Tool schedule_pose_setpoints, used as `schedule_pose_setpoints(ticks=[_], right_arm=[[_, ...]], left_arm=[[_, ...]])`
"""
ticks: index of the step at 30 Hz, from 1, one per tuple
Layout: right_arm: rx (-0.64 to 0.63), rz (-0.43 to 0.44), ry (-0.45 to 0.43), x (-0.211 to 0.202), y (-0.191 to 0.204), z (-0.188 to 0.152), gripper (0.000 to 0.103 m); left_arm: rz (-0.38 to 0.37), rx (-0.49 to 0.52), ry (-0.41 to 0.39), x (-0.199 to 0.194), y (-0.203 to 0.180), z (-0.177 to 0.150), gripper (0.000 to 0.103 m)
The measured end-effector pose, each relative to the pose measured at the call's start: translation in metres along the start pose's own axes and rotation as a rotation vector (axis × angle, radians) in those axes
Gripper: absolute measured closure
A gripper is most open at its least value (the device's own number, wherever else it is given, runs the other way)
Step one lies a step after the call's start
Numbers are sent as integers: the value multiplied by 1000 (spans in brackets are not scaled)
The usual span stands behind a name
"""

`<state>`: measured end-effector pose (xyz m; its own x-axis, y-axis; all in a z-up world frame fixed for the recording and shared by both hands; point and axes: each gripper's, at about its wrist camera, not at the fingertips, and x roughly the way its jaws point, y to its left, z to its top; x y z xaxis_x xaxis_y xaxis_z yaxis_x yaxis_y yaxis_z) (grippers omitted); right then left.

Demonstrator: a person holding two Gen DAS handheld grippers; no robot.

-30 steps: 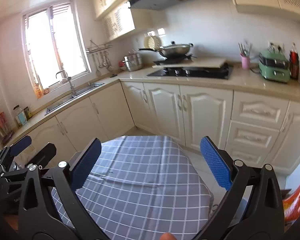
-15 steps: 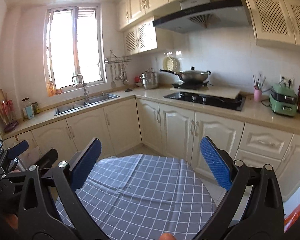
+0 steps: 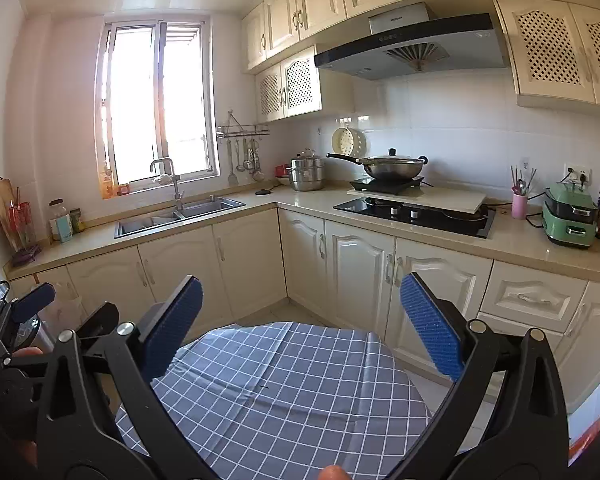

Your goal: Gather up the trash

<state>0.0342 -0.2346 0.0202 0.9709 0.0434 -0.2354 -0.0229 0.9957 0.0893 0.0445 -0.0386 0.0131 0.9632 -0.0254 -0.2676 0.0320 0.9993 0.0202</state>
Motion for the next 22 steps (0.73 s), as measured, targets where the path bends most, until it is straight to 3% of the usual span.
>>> schedule_pose_setpoints(ticks=[12, 22], right_arm=[[1, 18, 3, 1, 2, 0, 6], [8, 29, 1, 2, 2, 0, 6]], left_arm=[[17, 1, -40, -9, 3, 2, 5], [11, -13, -28, -10, -2, 3, 5]])
